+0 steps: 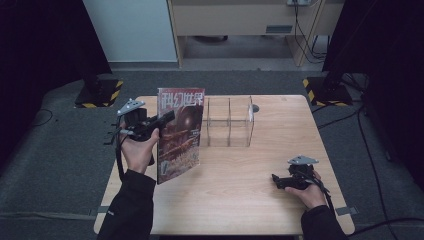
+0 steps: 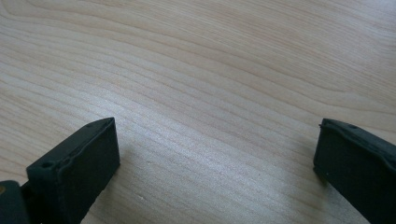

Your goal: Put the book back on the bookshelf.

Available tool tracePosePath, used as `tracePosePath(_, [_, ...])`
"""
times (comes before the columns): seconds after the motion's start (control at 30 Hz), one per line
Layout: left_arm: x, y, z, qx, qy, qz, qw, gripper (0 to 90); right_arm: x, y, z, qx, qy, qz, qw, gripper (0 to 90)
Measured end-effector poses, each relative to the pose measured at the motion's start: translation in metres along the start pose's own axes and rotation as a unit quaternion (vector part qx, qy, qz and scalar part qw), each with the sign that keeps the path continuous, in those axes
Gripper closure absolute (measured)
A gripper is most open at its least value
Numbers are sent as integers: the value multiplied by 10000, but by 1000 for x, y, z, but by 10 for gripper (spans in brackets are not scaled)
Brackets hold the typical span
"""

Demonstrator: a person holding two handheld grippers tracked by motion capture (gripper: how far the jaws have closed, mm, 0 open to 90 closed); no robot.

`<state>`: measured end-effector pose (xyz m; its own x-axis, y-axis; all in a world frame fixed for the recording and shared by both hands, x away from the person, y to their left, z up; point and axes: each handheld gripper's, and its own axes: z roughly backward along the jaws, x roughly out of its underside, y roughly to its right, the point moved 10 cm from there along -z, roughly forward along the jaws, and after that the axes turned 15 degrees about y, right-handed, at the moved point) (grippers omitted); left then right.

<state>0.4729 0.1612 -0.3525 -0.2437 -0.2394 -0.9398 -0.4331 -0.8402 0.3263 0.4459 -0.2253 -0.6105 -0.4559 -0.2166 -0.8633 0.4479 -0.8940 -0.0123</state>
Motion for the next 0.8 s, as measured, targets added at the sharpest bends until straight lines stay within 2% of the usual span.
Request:
tracePosePath(0.1, [-1,-3,-3,-27,5,31,10000,837,0,0,0,0,-1,0,10000,7])
tracePosePath(0.27, [-2,-12,-13,-190,9,-29,9998,837,0,0,0,0,-1,0,10000,6])
tracePosePath(0.37, [-4,-16,-21,-288,104,-66,9995,837,0,0,0,-1,0,2,10000,6])
tracePosePath(0.5, [-7,-19,-28,-340,212,-98,9991,837,0,0,0,-1,5,14,10000,7])
tracePosePath(0.67, [-7,-20,-38,-434,290,-253,9983,837,0,0,0,0,5,13,10000,6])
tracePosePath(0.8, [-7,-22,-47,-443,347,-208,9982,837,0,0,0,-1,5,12,10000,6])
